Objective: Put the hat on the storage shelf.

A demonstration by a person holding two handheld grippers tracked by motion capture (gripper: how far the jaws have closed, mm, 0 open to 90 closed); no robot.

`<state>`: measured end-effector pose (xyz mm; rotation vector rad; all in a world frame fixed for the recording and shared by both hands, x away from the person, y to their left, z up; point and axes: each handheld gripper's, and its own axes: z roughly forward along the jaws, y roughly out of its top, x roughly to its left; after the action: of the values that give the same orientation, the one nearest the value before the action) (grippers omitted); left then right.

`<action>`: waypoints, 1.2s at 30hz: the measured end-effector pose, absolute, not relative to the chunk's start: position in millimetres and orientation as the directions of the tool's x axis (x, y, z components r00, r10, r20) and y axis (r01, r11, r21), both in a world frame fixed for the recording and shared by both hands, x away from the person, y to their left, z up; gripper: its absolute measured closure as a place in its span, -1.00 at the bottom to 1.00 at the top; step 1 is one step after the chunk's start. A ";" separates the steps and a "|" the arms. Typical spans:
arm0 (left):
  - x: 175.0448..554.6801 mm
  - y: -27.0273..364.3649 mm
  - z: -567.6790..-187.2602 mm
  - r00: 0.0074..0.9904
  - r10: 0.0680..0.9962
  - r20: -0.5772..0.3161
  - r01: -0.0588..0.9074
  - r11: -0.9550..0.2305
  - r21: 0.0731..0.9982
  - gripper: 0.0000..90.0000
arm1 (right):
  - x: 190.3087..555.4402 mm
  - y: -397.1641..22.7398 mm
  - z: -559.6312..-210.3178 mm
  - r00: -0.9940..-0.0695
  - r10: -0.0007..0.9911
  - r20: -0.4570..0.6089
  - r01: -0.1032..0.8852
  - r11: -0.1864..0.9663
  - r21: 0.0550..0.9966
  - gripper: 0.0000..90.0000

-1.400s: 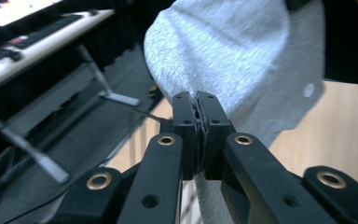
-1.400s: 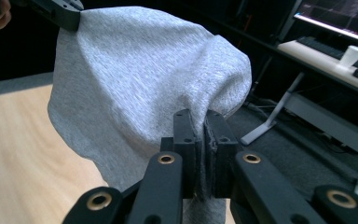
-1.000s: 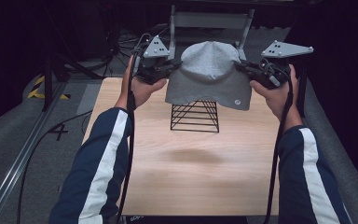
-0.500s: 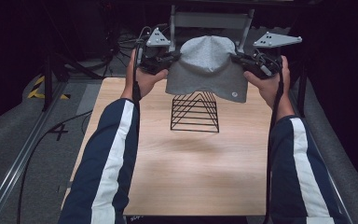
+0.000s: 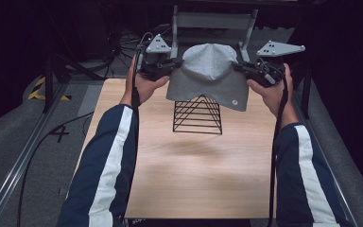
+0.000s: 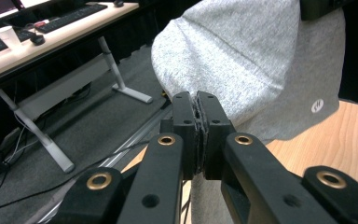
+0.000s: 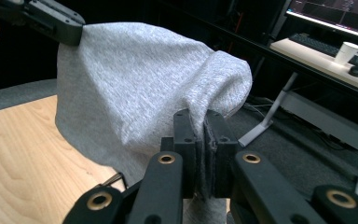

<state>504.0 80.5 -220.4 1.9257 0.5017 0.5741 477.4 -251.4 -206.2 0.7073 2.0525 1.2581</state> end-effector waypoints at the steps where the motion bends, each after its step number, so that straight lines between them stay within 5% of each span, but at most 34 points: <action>1: 502.4 81.8 -220.6 0.797 0.578 0.175 0.085 -0.394 0.915 0.95 | 476.3 -251.3 -206.9 -0.667 0.710 -0.223 0.120 0.398 0.909 0.89; 20: 495.3 89.6 -251.3 0.814 0.557 0.167 0.106 -0.425 0.899 0.95 | 470.3 -245.9 -229.3 -0.696 0.683 -0.223 0.117 0.414 0.903 0.89; 36: 500.0 87.3 -315.0 0.823 0.559 0.104 0.184 -0.435 0.882 0.94 | 471.0 -236.7 -287.7 -0.740 0.645 -0.192 0.183 0.467 0.865 0.88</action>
<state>500.0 87.3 -315.0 2.0094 0.5490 0.4748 471.0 -236.7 -287.7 0.6874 2.2164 1.2210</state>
